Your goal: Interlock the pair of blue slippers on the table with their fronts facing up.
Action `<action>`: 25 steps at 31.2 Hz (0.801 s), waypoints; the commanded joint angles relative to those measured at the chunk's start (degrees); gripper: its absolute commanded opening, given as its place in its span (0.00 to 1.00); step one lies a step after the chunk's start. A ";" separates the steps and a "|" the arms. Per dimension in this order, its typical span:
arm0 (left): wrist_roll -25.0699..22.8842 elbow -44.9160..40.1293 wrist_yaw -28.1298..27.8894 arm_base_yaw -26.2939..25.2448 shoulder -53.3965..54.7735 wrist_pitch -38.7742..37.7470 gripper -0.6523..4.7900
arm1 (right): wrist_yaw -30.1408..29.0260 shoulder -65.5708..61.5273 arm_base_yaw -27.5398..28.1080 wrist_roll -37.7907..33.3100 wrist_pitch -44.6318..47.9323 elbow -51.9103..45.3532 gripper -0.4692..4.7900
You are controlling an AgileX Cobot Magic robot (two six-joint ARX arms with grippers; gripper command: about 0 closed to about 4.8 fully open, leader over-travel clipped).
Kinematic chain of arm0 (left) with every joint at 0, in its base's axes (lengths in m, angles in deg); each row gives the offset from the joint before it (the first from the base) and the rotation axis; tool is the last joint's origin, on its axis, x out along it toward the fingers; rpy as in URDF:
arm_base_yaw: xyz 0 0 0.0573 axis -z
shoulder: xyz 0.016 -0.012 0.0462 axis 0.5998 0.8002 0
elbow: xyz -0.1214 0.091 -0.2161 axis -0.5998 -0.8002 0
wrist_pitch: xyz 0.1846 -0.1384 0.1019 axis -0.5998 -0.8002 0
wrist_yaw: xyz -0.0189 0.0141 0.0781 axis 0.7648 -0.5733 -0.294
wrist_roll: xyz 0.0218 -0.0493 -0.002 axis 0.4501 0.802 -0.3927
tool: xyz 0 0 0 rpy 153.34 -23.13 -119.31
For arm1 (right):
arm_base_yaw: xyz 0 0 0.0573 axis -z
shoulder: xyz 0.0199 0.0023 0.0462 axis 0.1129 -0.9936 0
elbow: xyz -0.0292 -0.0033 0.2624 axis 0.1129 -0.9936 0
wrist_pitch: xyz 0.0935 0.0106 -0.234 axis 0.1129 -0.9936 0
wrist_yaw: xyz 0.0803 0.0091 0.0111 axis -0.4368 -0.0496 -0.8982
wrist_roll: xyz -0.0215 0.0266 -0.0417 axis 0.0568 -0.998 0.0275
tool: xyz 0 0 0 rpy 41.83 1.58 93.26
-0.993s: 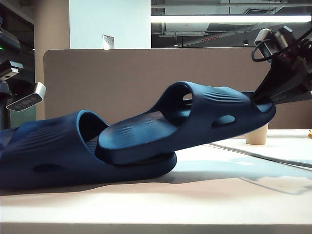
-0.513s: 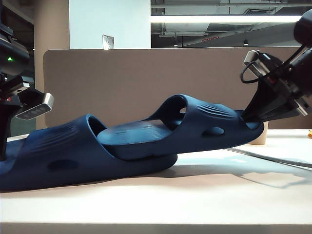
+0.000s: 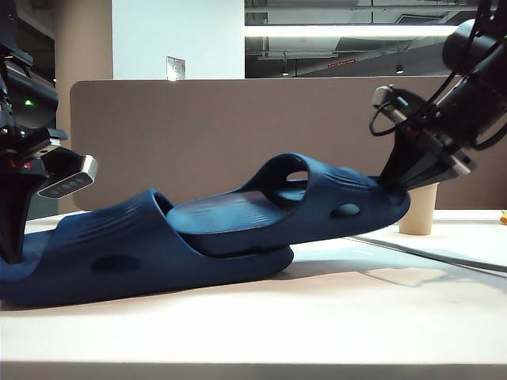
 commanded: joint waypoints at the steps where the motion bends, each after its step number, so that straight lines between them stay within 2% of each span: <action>1: -0.68 0.13 0.66 0.39 0.22 3.04 0.11 | 0.61 -1.20 -1.77 0.79 0.70 0.37 0.08; 11: -1.64 0.35 1.33 3.76 1.25 6.34 0.11 | 2.75 -1.95 -5.11 0.72 3.02 0.42 0.08; 16: 0.02 2.54 0.46 5.84 3.41 6.91 0.11 | 2.64 -2.78 -6.23 0.79 3.04 0.42 0.08; 25: 1.49 6.60 0.68 6.49 4.04 7.76 0.11 | 3.04 -3.54 -10.56 0.46 5.20 0.44 0.08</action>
